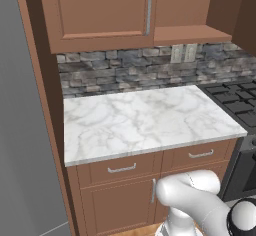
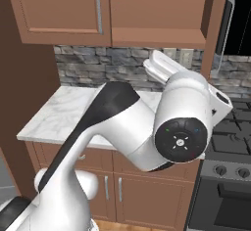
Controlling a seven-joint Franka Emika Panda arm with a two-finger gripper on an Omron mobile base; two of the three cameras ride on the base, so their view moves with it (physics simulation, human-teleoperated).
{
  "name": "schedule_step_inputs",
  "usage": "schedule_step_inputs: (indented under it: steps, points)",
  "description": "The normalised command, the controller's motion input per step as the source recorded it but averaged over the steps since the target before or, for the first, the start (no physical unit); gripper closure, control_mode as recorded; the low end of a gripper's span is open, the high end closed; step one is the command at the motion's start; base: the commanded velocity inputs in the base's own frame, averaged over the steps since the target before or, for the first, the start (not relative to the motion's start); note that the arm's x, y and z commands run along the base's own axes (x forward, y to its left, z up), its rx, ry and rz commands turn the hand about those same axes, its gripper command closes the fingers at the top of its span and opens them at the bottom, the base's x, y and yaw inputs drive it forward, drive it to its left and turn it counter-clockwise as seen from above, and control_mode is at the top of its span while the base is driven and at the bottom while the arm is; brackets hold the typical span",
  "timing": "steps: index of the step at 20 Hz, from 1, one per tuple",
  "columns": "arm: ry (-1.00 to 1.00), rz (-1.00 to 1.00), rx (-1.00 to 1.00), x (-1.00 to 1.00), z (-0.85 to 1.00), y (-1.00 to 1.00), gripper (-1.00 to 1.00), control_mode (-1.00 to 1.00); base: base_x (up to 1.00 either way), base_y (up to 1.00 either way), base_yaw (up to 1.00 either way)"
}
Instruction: Close all open cabinet doors.
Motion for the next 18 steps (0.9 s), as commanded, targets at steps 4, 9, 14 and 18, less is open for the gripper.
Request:
schedule_step_inputs:
  steps: [4,9,14,18]
  points:
    - [0.00,0.12,0.02,0.11,-0.04,-0.12,-1.00,-1.00,0.00,0.00,0.00]
    - [0.00,0.02,0.00,0.16,0.00,-0.04,-1.00,-1.00,0.00,0.00,0.00]
    - [0.00,0.00,0.00,0.17,0.00,0.00,-1.00,-1.00,0.00,0.00,0.00]
    - [0.00,0.00,0.00,0.26,-0.11,0.00,-1.00,-1.00,0.00,0.00,0.00]
